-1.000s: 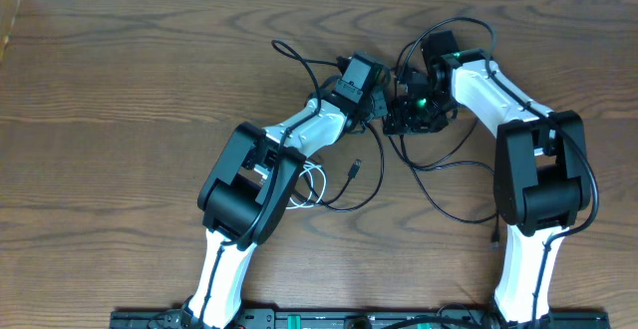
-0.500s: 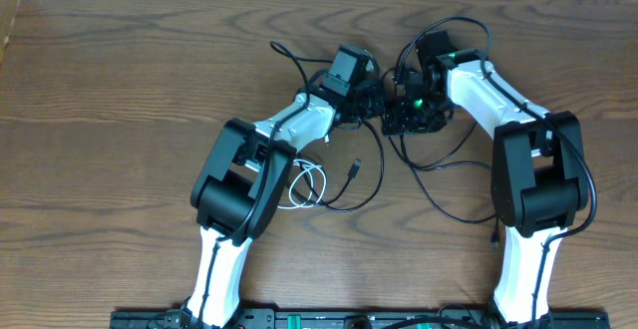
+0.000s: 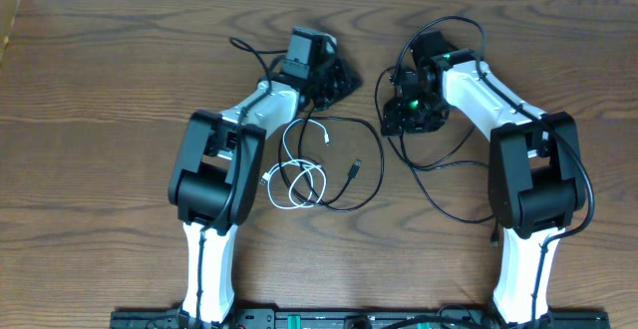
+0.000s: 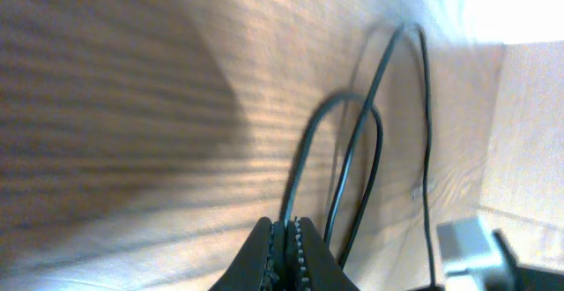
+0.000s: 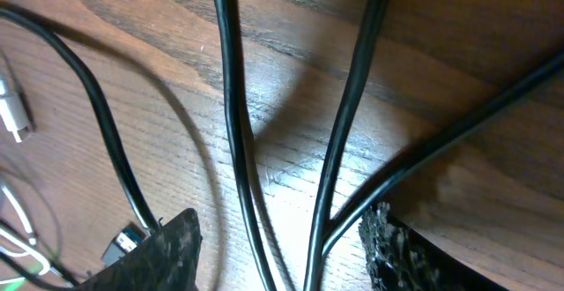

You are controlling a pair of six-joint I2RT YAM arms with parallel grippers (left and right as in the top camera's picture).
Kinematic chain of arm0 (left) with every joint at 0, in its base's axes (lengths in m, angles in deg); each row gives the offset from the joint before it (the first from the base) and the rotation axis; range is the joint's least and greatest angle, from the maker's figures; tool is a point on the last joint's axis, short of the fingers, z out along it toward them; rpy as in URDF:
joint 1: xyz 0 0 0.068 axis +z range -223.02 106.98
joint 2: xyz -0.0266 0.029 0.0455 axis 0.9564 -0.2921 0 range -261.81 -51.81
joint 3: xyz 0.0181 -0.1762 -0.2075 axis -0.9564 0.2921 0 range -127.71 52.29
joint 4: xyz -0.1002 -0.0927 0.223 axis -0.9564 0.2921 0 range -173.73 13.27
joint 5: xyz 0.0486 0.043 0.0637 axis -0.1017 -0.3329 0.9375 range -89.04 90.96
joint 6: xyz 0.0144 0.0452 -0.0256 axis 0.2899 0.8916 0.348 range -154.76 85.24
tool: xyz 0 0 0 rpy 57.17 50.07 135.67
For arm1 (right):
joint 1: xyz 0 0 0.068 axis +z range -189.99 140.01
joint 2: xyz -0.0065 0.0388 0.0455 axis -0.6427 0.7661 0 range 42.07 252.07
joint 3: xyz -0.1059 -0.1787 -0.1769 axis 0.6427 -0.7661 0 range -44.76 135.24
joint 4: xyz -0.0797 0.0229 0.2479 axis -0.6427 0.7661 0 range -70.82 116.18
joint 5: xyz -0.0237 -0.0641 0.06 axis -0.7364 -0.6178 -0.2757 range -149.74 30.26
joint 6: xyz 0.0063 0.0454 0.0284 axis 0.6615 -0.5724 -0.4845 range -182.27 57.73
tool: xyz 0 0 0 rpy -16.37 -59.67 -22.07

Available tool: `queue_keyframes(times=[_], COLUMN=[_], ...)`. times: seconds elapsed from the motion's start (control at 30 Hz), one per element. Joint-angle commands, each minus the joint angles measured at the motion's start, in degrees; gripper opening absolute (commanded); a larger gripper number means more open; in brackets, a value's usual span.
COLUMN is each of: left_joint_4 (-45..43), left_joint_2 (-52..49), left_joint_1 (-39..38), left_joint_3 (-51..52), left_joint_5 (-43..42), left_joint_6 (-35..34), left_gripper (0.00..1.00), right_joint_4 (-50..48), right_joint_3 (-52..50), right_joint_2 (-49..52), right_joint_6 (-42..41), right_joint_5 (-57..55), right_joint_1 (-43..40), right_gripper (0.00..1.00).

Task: Untangle cables
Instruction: 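Pull the grippers apart, stretching the black cable between them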

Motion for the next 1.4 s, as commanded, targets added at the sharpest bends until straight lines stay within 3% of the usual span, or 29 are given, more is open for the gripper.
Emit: queue_keyframes(times=[0.0, 0.3, 0.5, 0.67, 0.8, 0.93, 1.1, 1.37], left_joint_4=[-0.4, -0.4, -0.3, 0.7, 2.9, 6.1, 13.9, 25.6], left_joint_2=[1.1, 1.1, 1.1, 1.2, 2.7, 8.0, 19.0, 35.6], left_joint_1=[1.4, 4.1, 4.7, 4.7, 5.0, 6.4, 8.2, 8.4], left_joint_3=[-0.1, -0.1, 0.0, -0.1, -0.1, -0.1, -0.1, -0.1], left_joint_5=[-1.0, -1.0, -1.0, -1.0, -0.7, 2.4, 10.1, 22.6], left_joint_6=[-3.1, -3.4, -3.3, 0.7, 8.1, 12.0, 19.0, 26.6], left_gripper=[0.08, 0.07, 0.07, 0.08, 0.07, 0.08, 0.07, 0.08], right_joint_4=[-0.8, -3.4, -4.9, -6.3, -6.4, -7.3, -7.6, -5.3], right_joint_3=[-4.3, -7.5, -9.9, -12.5, -14.8, -16.5, -16.9, -14.0], right_joint_2=[7.5, 7.5, 7.5, 7.5, 7.5, 7.5, 7.5, 7.3], right_joint_6=[-0.5, -4.0, -4.8, -4.8, -5.9, -7.8, -12.4, -14.5], right_joint_5=[-9.4, -18.6, -19.0, -19.0, -19.0, -19.0, -20.6, -20.2], right_joint_1=[2.1, 5.6, 5.8, 5.8, 5.8, 5.8, 5.1, 0.6], right_gripper=[0.59, 0.56, 0.54, 0.53, 0.50, 0.39, 0.01, 0.01])
